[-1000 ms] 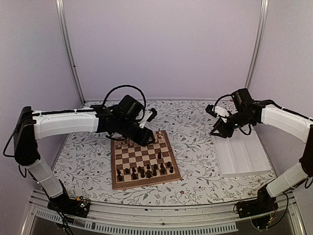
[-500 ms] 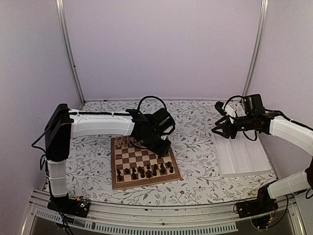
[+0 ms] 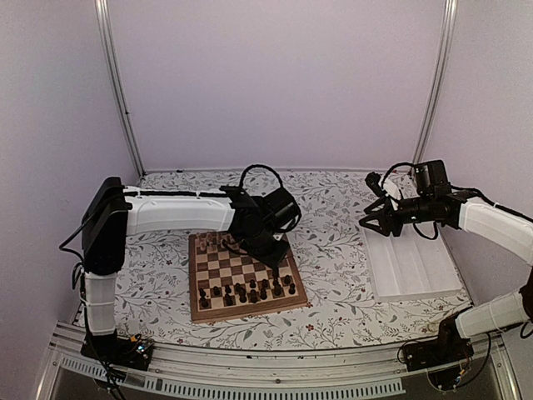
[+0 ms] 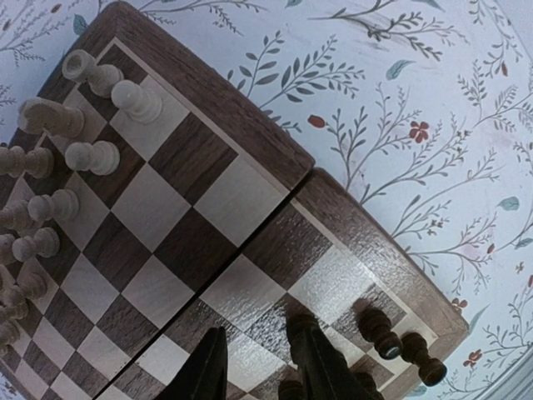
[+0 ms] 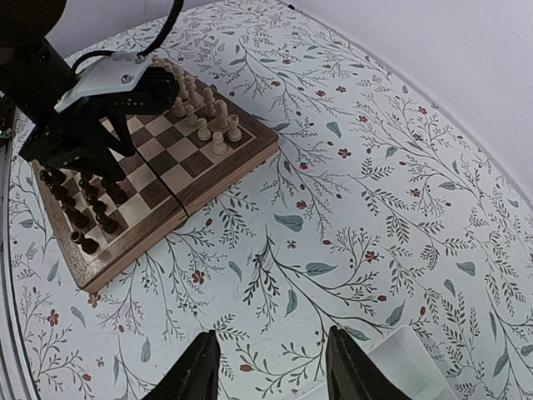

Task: Set up the chess pieces on the board
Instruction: Pick up the chess piece from the chessboard.

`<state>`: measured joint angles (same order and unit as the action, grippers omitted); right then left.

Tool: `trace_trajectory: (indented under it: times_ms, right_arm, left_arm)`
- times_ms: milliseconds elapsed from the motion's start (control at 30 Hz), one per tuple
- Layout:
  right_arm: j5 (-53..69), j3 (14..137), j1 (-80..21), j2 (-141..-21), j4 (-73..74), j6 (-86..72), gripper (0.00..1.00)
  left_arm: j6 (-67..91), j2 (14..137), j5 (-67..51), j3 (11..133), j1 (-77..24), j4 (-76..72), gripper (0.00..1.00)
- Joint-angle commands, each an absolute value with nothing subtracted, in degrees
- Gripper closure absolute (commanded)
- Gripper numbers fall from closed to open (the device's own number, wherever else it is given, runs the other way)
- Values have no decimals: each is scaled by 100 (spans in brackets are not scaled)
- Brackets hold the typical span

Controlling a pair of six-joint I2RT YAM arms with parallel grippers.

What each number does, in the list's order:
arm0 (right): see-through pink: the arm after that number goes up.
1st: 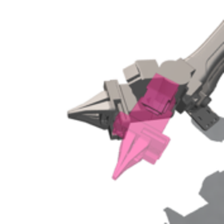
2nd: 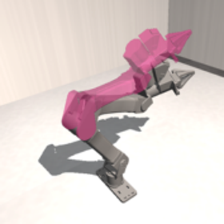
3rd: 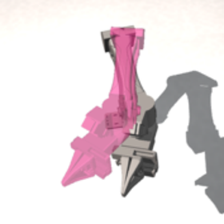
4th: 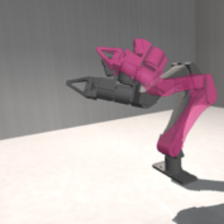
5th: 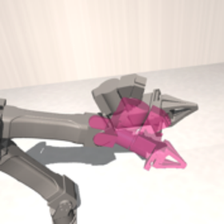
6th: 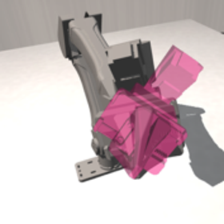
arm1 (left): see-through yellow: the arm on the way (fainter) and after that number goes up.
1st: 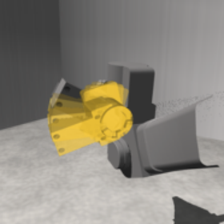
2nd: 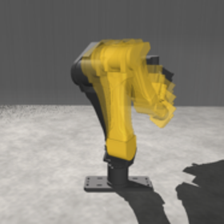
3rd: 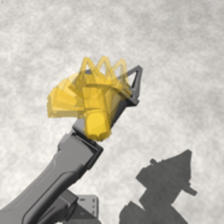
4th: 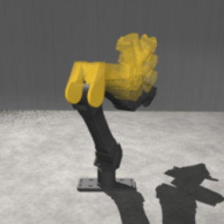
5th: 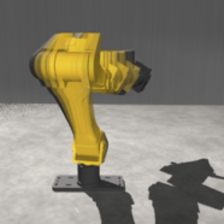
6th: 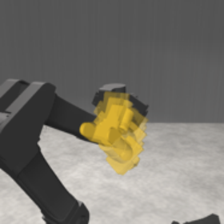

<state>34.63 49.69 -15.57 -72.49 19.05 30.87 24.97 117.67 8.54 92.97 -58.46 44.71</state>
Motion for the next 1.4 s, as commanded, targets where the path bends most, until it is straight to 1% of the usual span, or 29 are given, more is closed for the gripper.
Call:
trace_trajectory:
  times_ms: [0,133,333,633,800,967,1067,1367]
  right_arm:
    - [3577,4957,-1530,-7312,1872,3120,53]
    - [3600,4966,-1529,-7343,1890,3120,53]
    - [3604,4966,-1521,-7381,1916,3134,53]
    - [3612,4978,-1527,-7427,1932,3153,53]
    - [3629,4991,-1529,-7447,1950,3155,53]
    - [3645,4992,-1526,-7462,1977,3157,53]
    - [3647,5001,-1529,-7455,1977,3156,53]
    - [3663,4997,-1523,-7428,1986,3170,53]
  left_arm:
    - [2461,11530,1002,9384,-5941,4530,67]
    - [2317,11669,731,9395,-5942,4541,65]
    - [2316,11786,359,9387,-5957,4542,66]
    - [2288,11698,285,9271,-5959,4540,66]
    - [2180,11696,241,9233,-5974,4556,62]
    - [2193,11682,154,9186,-5992,4562,62]
    - [2189,11705,148,9152,-5994,4576,64]
    - [2185,11795,130,9171,-5995,4646,76]
